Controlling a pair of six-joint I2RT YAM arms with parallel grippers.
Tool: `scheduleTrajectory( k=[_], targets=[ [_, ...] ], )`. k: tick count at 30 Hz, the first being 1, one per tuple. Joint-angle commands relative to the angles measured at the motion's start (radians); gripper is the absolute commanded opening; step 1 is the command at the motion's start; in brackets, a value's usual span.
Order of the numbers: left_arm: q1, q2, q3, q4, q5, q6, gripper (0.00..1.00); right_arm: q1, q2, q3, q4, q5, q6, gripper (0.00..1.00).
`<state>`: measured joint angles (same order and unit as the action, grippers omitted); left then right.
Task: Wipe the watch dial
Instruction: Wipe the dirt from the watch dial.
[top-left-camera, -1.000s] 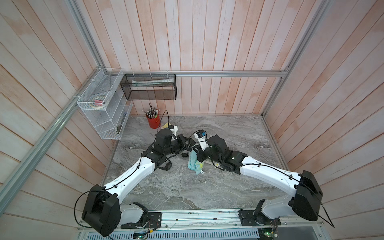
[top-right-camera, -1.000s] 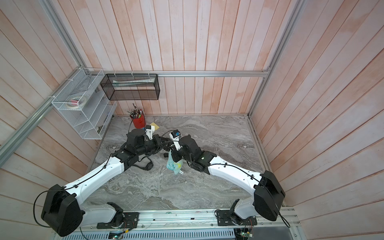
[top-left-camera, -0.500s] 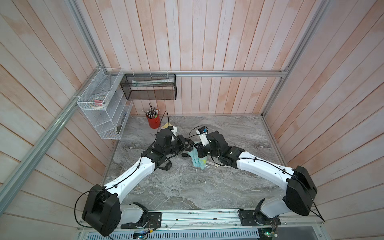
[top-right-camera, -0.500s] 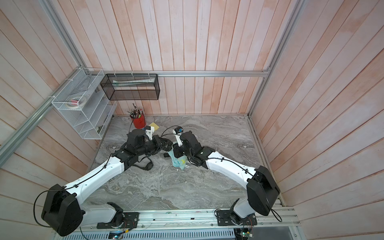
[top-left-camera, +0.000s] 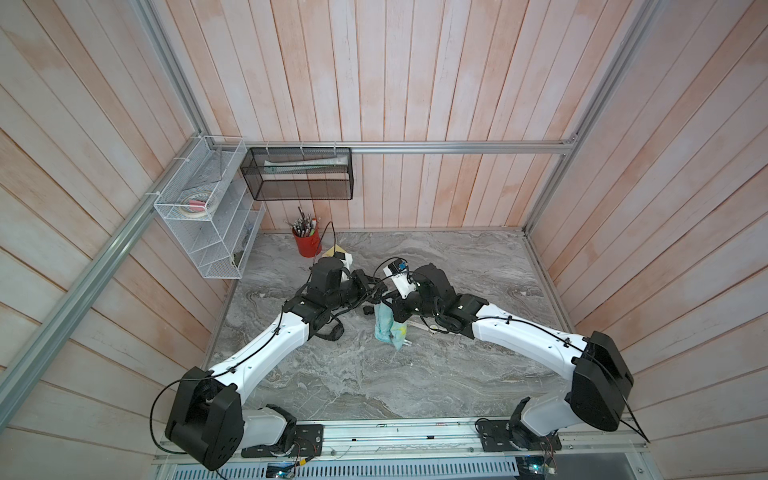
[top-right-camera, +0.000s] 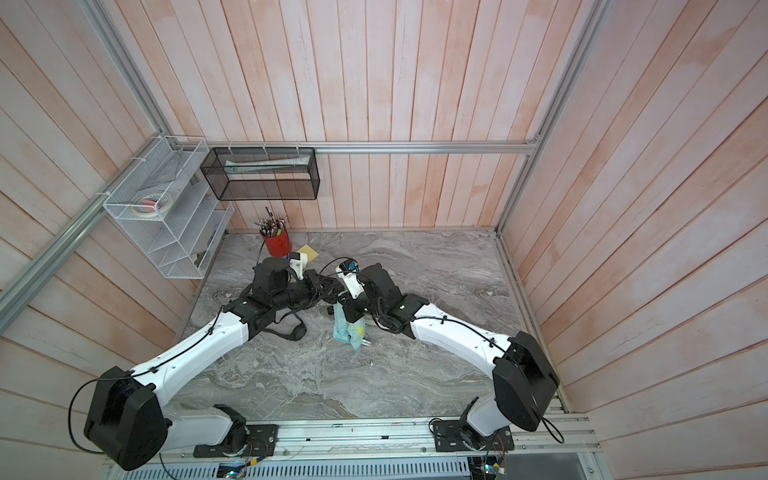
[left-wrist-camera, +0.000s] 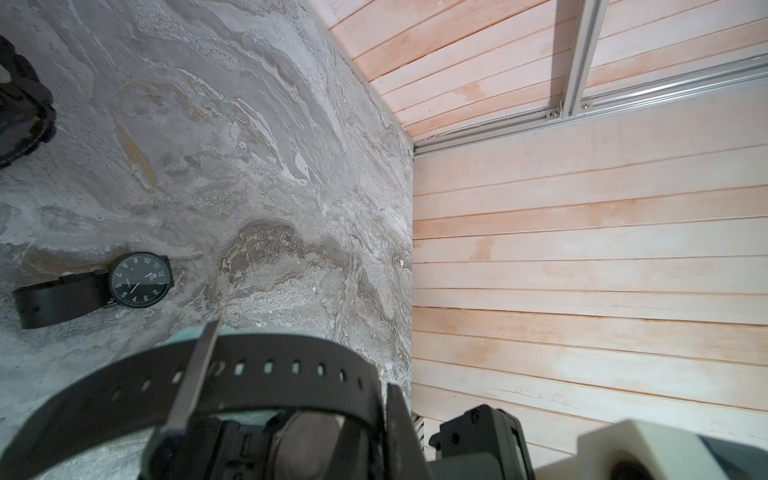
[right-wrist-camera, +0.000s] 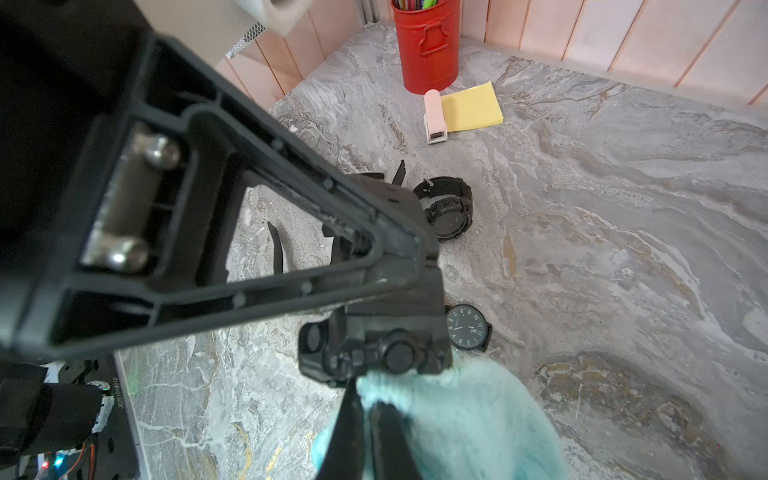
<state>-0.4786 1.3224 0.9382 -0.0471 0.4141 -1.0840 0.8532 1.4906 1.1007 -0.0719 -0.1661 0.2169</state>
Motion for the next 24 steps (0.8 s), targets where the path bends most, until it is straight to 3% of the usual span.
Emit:
scheduleTrajectory(
  k=[1, 5, 15, 24],
  targets=[
    [-0.024, 0.009, -0.026, 0.044, 0.096, -0.018, 0.0, 0.031, -0.069, -0.002, 0.222, -0.04, -0.01, 0.0],
    [-0.038, 0.0, -0.058, 0.039, 0.103, -0.017, 0.0, 0.018, -0.09, -0.016, 0.262, 0.091, 0.016, 0.0],
    [-0.054, -0.01, -0.076, 0.017, 0.114, -0.005, 0.0, -0.022, -0.065, -0.007, 0.217, 0.192, 0.091, 0.0],
    [-0.051, -0.007, -0.011, 0.002, 0.127, 0.015, 0.0, -0.062, 0.027, 0.049, 0.046, 0.231, 0.134, 0.0]
  ],
)
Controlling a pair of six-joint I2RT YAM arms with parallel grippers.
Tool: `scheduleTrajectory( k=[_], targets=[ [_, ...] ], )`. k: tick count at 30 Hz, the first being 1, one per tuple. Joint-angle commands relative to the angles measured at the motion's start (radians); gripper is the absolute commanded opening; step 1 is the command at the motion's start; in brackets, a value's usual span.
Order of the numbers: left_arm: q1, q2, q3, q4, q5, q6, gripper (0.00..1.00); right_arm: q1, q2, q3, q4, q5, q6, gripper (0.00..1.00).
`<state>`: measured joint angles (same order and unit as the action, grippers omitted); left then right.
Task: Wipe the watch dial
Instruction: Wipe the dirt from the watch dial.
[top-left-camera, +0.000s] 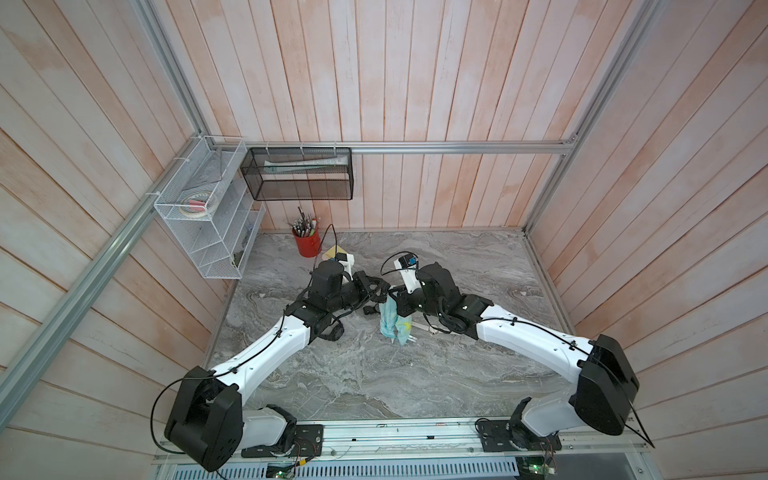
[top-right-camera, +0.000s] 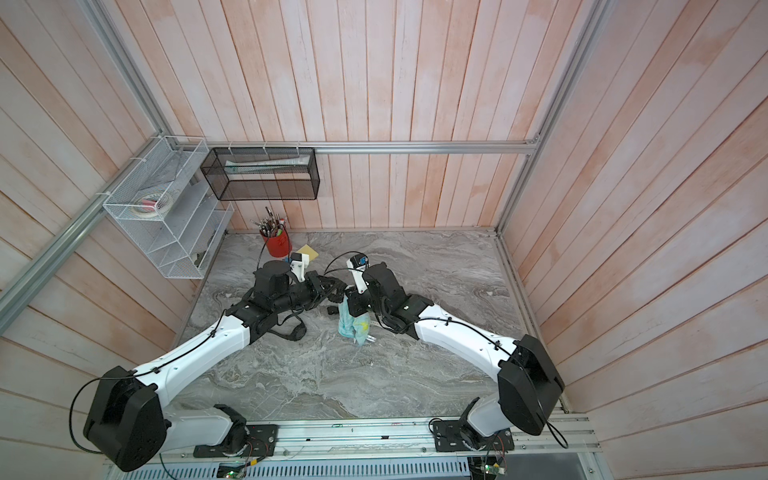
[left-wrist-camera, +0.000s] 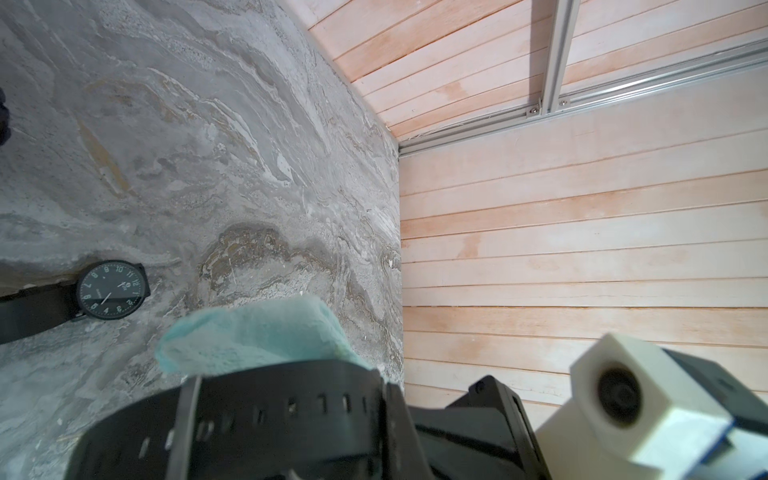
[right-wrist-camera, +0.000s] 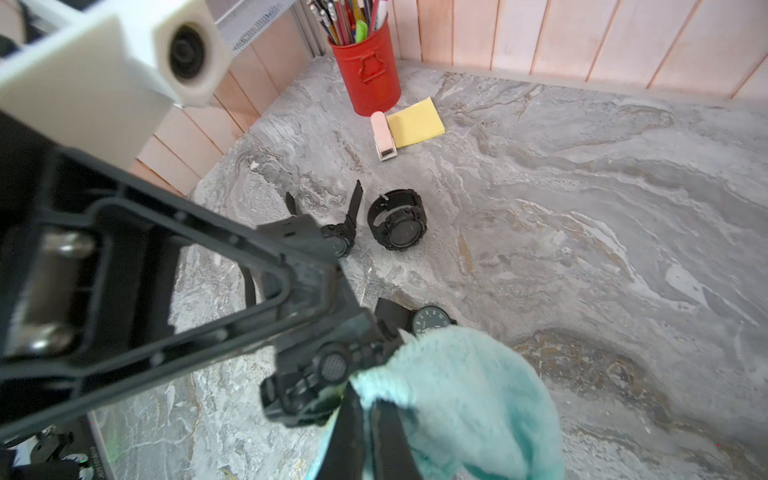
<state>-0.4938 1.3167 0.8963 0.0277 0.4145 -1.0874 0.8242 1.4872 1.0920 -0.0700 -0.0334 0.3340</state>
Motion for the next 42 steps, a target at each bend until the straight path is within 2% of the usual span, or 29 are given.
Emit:
scheduleTrajectory(
  k=[1, 7, 12, 19, 25, 30, 32, 42],
  targets=[
    [-0.035, 0.005, 0.039, -0.067, 0.131, 0.017, 0.0, -0.033, 0.04, 0.059, 0.037, 0.084, 0.015, 0.0],
    [-0.018, 0.06, 0.107, -0.046, 0.157, 0.012, 0.0, -0.006, 0.056, 0.032, 0.072, -0.043, -0.021, 0.0],
    [0.0, 0.081, 0.103, -0.01, 0.169, -0.008, 0.0, 0.018, 0.013, 0.001, 0.143, -0.155, -0.056, 0.0],
    [0.0, 0.094, 0.083, -0.008, 0.171, -0.013, 0.0, 0.03, -0.021, 0.02, 0.186, -0.251, -0.072, 0.0],
    [-0.008, 0.087, 0.037, 0.001, 0.176, -0.022, 0.0, 0.027, -0.047, 0.043, 0.211, -0.235, -0.078, 0.0],
    [-0.018, 0.069, 0.001, -0.012, 0.175, -0.016, 0.0, 0.008, -0.1, 0.002, 0.277, -0.101, -0.041, 0.0],
    [-0.018, 0.058, -0.014, -0.015, 0.169, -0.014, 0.0, -0.016, -0.118, -0.023, 0.298, -0.083, 0.002, 0.0],
    [-0.018, 0.05, 0.03, -0.034, 0.176, -0.001, 0.0, -0.042, -0.033, 0.002, 0.136, 0.053, 0.042, 0.0]
  ],
)
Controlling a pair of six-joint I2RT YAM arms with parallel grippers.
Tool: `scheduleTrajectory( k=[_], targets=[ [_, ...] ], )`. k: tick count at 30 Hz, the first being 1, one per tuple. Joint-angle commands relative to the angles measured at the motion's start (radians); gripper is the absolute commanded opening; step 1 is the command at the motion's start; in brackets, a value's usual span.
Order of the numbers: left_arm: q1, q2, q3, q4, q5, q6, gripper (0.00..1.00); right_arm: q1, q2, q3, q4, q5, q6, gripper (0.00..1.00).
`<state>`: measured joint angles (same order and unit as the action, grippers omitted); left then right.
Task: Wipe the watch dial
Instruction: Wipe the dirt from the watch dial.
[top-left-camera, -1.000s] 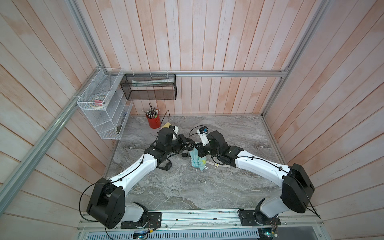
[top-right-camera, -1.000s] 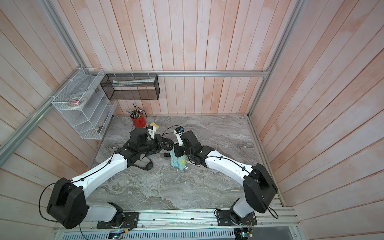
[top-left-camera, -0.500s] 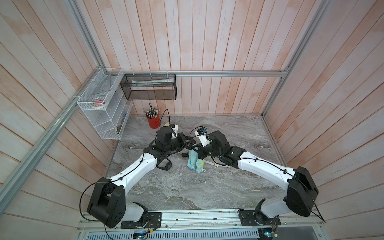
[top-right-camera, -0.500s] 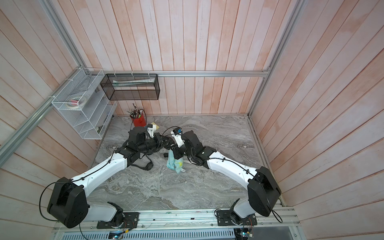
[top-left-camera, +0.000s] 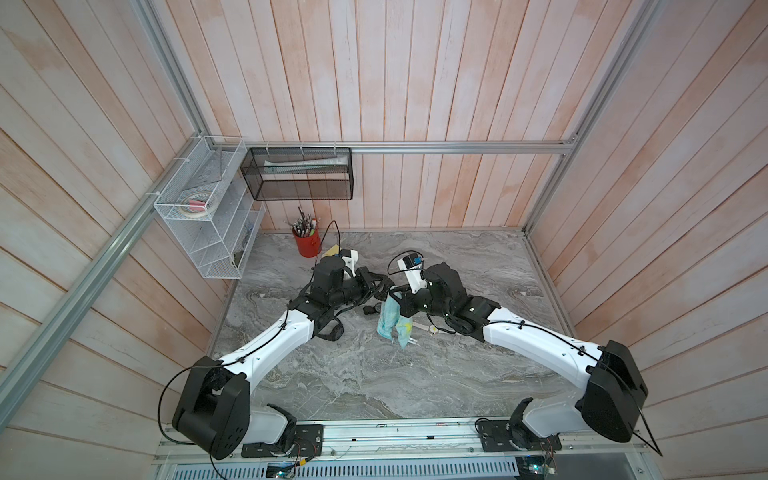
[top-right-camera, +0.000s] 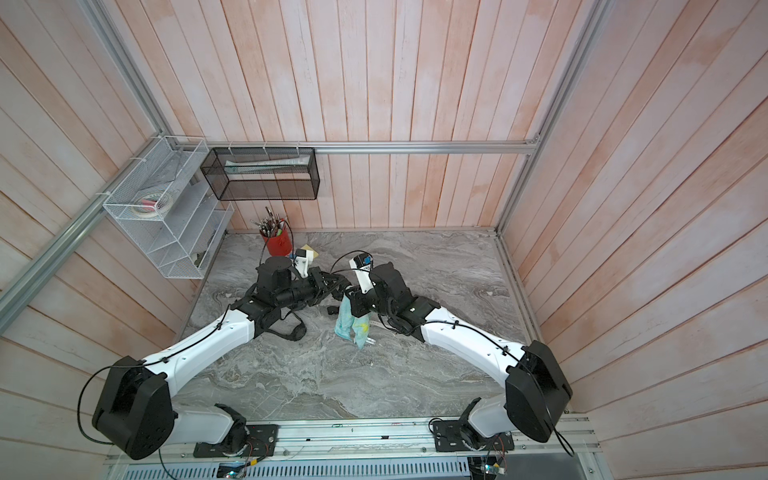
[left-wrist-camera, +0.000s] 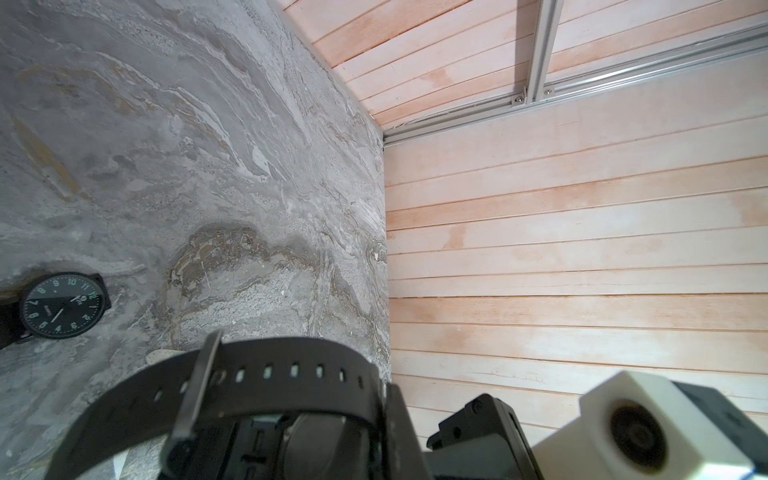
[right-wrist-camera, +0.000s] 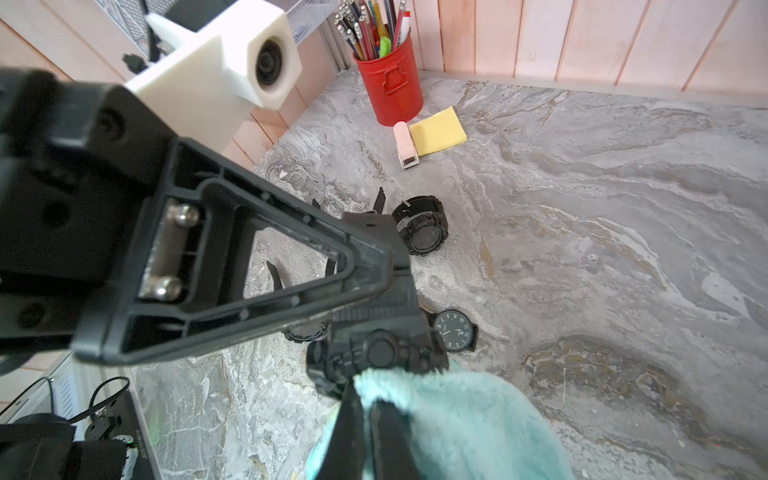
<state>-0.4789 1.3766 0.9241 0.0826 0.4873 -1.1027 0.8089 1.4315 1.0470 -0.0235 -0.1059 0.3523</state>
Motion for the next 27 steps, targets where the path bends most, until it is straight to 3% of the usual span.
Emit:
scheduleTrajectory(
  k=[1, 9, 22, 27],
  targets=[
    [-0.031, -0.013, 0.006, -0.098, 0.1, 0.018, 0.0, -0.027, 0.03, 0.049, 0.077, 0.132, 0.024, 0.0],
    [-0.012, -0.005, 0.056, -0.101, 0.111, 0.018, 0.0, -0.013, 0.098, 0.078, -0.011, 0.091, 0.004, 0.0],
    [0.008, 0.045, 0.089, -0.067, 0.121, 0.007, 0.0, 0.05, 0.113, 0.128, 0.073, -0.218, -0.075, 0.0],
    [0.006, 0.037, 0.055, -0.073, 0.13, 0.011, 0.0, 0.047, 0.032, 0.073, 0.194, -0.153, -0.062, 0.0]
  ],
)
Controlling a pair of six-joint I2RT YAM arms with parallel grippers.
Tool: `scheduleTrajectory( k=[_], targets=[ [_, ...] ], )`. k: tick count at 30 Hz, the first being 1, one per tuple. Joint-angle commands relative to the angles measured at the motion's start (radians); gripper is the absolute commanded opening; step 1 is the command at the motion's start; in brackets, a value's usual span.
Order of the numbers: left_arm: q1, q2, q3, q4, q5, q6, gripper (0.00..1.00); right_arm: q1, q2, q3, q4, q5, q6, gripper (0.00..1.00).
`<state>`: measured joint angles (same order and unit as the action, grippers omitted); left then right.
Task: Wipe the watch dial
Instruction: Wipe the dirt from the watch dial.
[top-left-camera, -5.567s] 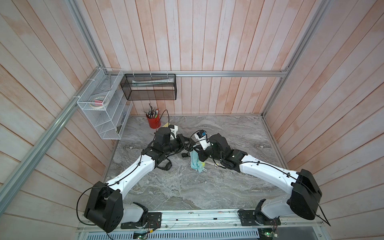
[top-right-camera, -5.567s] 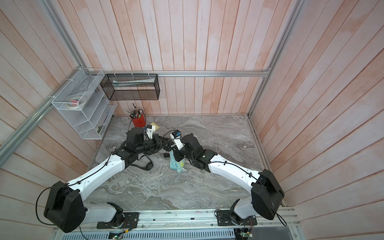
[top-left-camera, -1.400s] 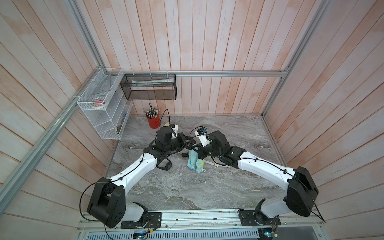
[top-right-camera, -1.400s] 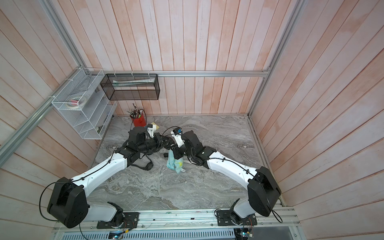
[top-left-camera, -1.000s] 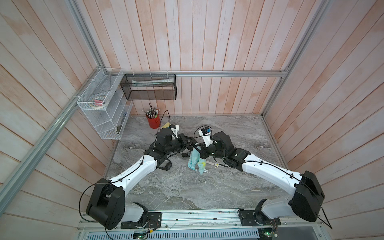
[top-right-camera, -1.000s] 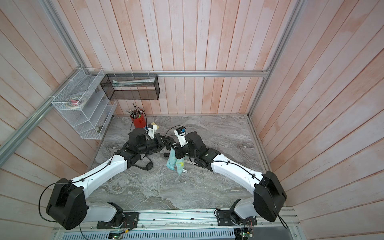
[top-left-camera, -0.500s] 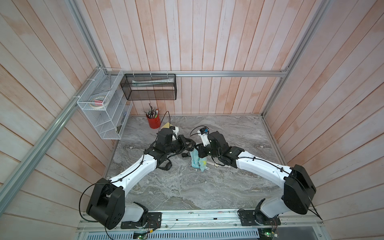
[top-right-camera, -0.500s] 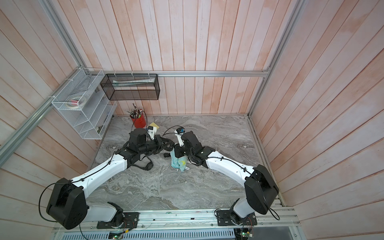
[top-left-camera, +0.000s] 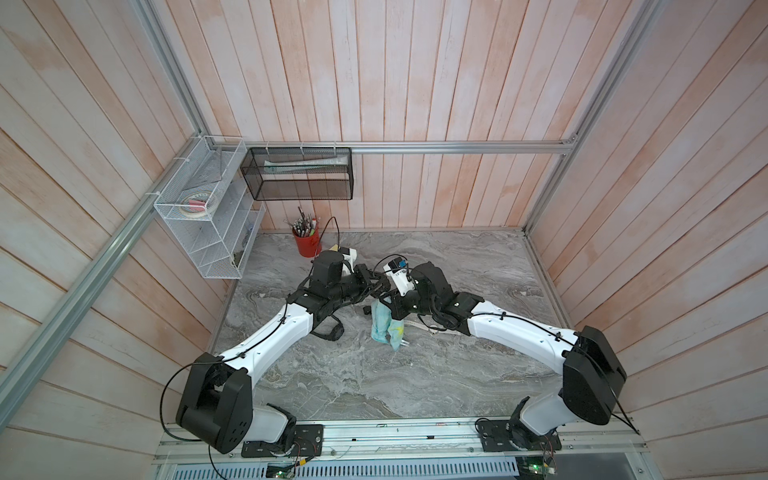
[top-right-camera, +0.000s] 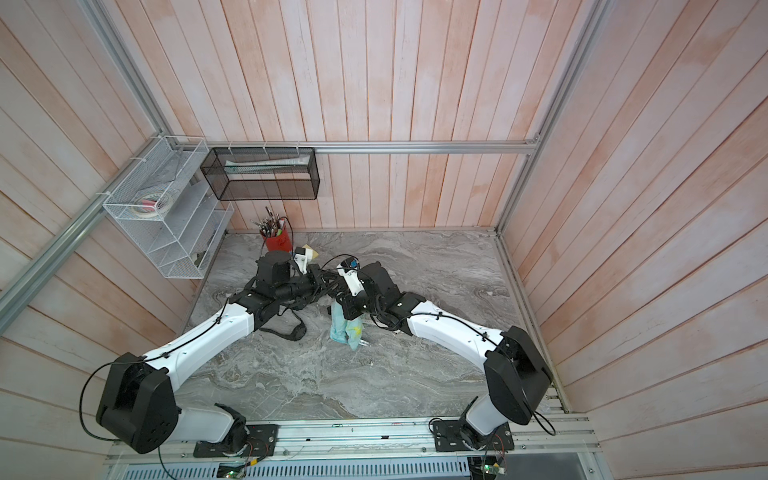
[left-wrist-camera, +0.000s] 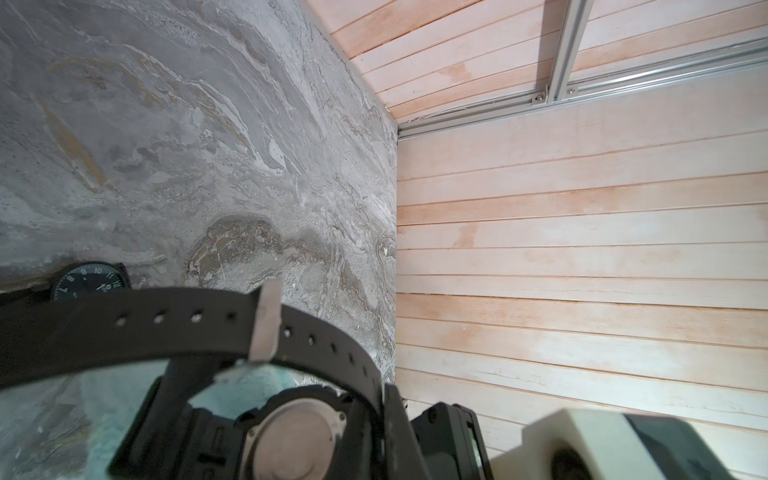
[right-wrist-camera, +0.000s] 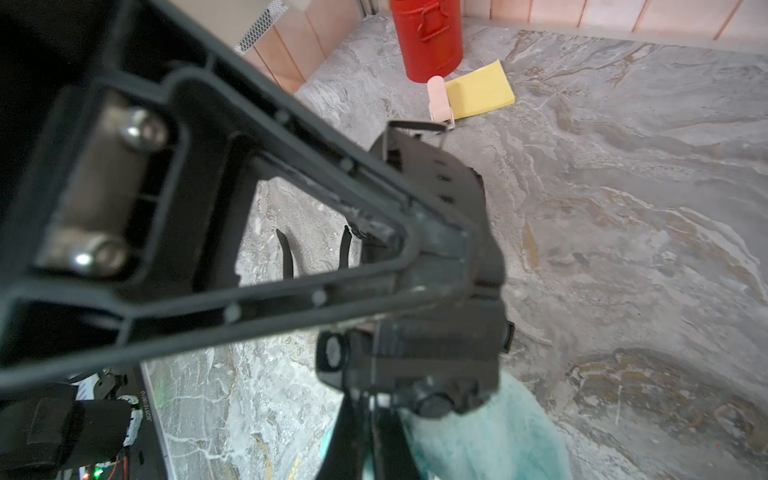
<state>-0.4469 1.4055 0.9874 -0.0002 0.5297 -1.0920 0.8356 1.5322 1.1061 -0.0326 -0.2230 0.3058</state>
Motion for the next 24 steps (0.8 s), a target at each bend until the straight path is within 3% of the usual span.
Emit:
scheduleTrajectory(
  k=[1, 8, 14, 19, 24],
  targets=[
    [-0.026, 0.005, -0.021, 0.008, 0.09, -0.001, 0.0, 0.017, -0.084, 0.006, 0.226, -0.017, -0.015, 0.0],
    [-0.04, -0.023, -0.101, 0.008, 0.095, -0.008, 0.0, -0.025, -0.148, -0.044, 0.309, 0.092, 0.021, 0.0],
    [-0.042, -0.052, -0.094, -0.01, 0.092, -0.009, 0.0, -0.045, -0.106, -0.027, 0.19, 0.233, 0.024, 0.0],
    [-0.042, -0.062, -0.085, -0.034, 0.096, 0.002, 0.0, -0.062, -0.138, -0.092, 0.253, 0.265, 0.069, 0.0],
    [-0.038, -0.067, -0.084, -0.043, 0.098, 0.0, 0.0, -0.063, -0.136, -0.082, 0.198, 0.336, 0.069, 0.0]
  ],
)
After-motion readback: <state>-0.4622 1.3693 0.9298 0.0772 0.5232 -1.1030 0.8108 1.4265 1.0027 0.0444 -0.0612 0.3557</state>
